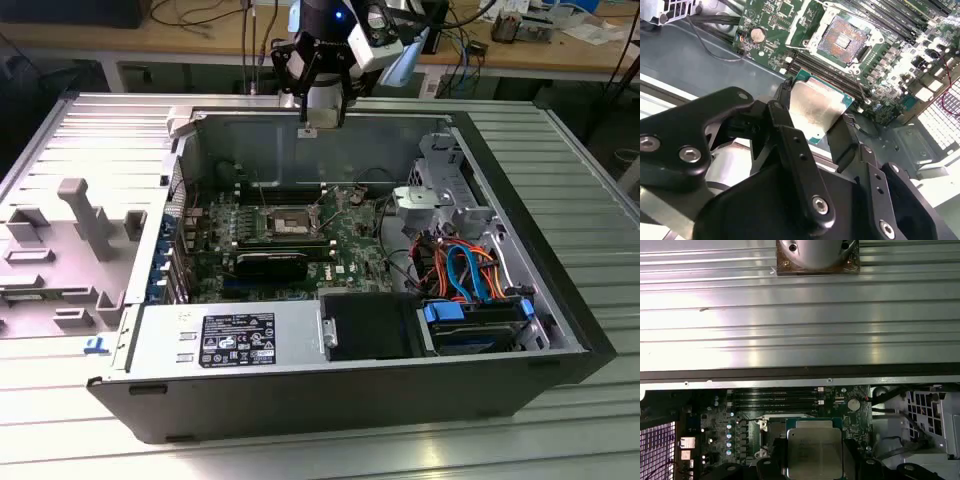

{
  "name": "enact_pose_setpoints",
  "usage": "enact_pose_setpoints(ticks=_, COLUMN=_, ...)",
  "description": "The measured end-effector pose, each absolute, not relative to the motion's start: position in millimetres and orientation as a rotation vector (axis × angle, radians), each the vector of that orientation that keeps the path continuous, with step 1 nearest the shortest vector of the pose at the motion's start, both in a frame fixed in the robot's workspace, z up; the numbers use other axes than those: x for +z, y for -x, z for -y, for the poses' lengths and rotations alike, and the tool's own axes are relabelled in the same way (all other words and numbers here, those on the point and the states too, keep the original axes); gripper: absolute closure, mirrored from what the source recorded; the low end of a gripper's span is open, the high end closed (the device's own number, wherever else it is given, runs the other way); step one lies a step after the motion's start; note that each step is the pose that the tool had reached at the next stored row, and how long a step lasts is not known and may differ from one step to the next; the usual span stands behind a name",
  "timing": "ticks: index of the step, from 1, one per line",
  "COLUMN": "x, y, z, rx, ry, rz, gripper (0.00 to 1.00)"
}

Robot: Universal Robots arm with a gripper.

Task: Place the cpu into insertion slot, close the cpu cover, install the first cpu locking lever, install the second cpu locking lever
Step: 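Place the cpu into insertion slot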

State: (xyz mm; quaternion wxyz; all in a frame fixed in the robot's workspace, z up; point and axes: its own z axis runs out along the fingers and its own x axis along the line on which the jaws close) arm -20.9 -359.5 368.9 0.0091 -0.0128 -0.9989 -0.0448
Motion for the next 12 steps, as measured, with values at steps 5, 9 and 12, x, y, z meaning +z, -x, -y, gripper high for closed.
enact_pose_setpoints(ticks=5, x=368.6, y=21.7, z=359.5, rx=-0.14, ry=0.04, rz=3.12, gripper=0.46)
enact_pose_setpoints(ticks=9, x=368.3, y=22.7, z=359.5, rx=-0.14, ry=0.04, rz=3.12, gripper=0.46)
enact_pose_setpoints(ticks=12, x=368.1, y=23.2, z=359.5, rx=-0.14, ry=0.04, rz=3.12, gripper=0.46)
